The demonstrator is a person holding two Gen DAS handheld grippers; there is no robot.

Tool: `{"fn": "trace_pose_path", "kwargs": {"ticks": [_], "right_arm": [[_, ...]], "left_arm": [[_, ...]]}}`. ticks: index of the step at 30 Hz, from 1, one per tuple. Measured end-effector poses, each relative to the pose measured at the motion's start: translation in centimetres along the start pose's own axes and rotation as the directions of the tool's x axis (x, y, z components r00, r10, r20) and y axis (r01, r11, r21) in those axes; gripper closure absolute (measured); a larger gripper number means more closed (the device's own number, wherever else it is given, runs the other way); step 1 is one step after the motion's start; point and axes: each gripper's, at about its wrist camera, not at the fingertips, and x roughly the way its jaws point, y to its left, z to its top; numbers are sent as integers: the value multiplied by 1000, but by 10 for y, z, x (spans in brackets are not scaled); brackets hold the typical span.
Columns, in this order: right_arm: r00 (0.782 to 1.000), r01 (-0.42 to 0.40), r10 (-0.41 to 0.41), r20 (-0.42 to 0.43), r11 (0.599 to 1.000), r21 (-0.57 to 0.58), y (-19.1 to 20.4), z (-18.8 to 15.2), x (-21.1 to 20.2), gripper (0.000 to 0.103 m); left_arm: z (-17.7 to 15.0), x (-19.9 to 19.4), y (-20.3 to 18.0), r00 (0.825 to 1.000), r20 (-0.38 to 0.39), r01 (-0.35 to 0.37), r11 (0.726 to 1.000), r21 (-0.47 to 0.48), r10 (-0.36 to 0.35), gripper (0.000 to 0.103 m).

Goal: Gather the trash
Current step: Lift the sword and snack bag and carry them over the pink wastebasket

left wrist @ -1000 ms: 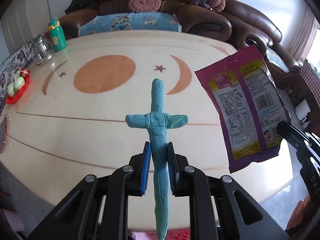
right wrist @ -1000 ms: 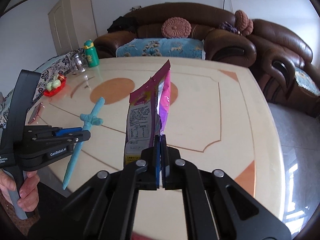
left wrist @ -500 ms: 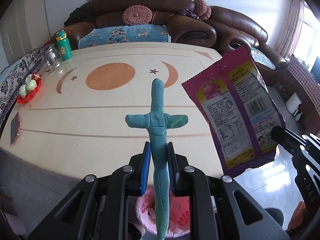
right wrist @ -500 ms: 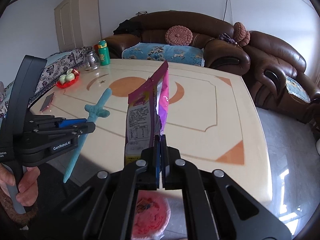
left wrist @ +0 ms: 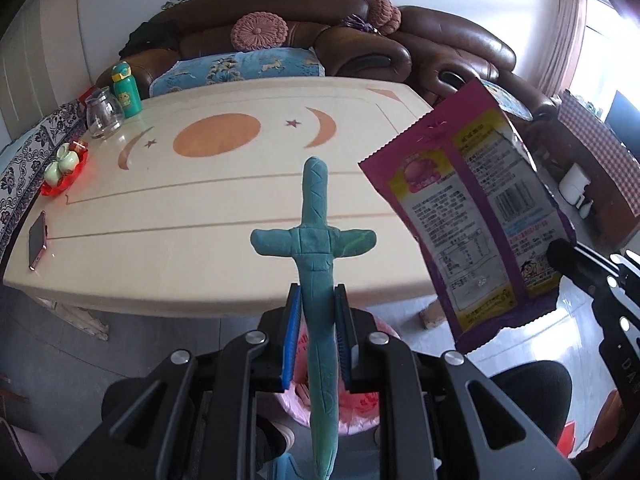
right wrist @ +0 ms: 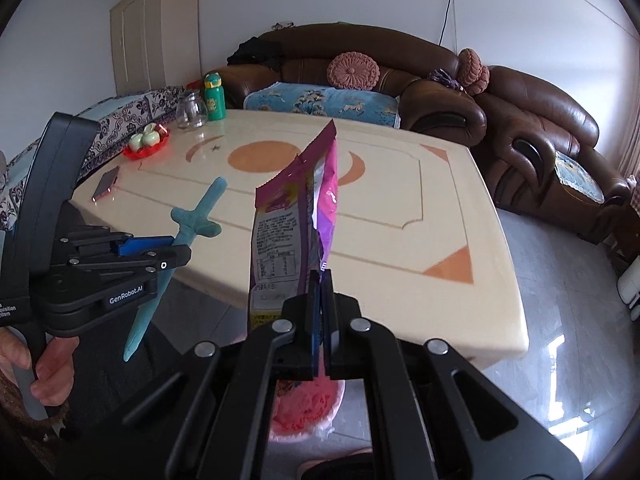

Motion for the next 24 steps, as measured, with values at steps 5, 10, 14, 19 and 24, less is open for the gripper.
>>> {"fn": "trace_pose_path", "kwargs": {"ticks": [5,10,14,19,24], "right_arm": [[1000,7,-7,-25,1000,5,5,-15,-1,100],[998,6,-6,-58,1000,6,10,-29,3,100],[997,7,-6,-81,1000,8,12,-39,7,100],[992,6,-6,-128,1000,3,17,-53,21,100],[985,-8,10,-171,1000,11,18,-68,35,100]], "left_arm": [[-14,2,-7,1000,-25,14,1000,22,-13,86],[-27,9,-13,999,-47,17,999,42,-15,86],[-36,20,-15,997,-75,30,998,53,-26,86],[-45,40,-15,993,-115,45,997,61,-38,86],[-51,60,-12,986,-157,71,996,57,-62,86]]}}
